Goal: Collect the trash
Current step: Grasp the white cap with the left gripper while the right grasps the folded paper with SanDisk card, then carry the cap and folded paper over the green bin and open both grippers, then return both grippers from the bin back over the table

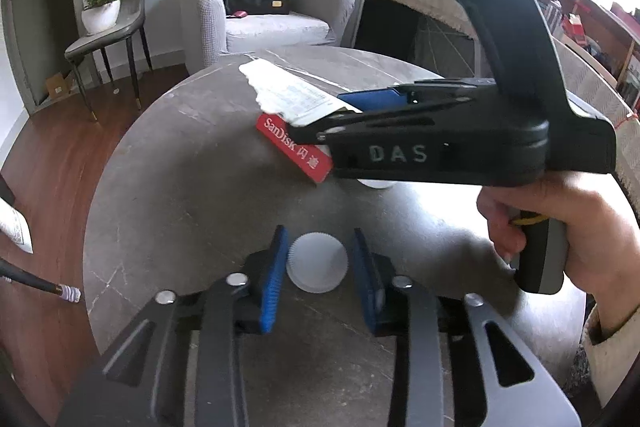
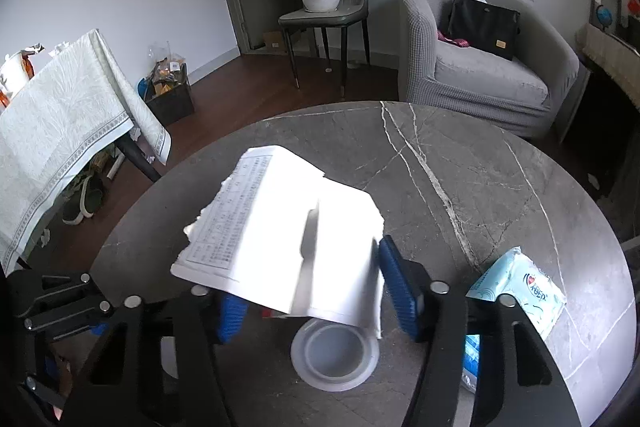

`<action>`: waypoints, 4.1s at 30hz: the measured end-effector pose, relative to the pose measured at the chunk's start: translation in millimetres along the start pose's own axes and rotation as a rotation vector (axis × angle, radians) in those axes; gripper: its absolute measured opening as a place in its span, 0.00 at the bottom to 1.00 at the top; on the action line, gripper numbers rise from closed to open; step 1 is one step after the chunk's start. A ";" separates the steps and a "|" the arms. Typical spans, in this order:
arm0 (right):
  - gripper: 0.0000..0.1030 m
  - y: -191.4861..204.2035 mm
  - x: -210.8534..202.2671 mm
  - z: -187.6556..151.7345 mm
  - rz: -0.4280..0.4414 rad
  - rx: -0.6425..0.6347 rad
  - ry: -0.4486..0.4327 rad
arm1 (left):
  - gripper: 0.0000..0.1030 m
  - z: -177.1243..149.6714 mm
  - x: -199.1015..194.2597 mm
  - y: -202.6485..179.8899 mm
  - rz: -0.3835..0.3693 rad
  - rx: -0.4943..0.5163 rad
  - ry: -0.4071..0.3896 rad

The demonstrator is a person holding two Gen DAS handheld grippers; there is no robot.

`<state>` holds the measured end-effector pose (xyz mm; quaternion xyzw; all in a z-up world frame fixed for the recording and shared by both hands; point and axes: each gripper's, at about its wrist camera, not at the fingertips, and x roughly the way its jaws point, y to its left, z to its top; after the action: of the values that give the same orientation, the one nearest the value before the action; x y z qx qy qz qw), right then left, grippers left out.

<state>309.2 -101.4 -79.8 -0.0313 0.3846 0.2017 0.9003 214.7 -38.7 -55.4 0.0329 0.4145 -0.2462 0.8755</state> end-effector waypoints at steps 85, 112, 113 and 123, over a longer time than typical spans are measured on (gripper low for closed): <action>0.24 267.7 15.8 -87.7 0.173 -0.214 0.173 | 0.45 -251.0 -76.7 180.0 0.243 -0.587 0.306; 0.28 299.9 112.2 -149.8 0.091 -0.280 0.432 | 0.74 -203.6 -195.8 168.2 0.443 -0.417 -0.082; 0.28 300.5 115.8 -153.2 0.092 -0.282 0.444 | 0.75 -200.4 -198.3 166.5 0.441 -0.414 -0.091; 0.45 307.1 125.2 -178.0 0.127 -0.342 0.487 | 0.82 -174.7 -222.9 134.3 0.466 -0.329 -0.191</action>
<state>147.4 184.9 -262.8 -0.2057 0.5508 0.3058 0.7488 33.0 214.7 -24.0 -0.0386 0.3457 0.0300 0.9371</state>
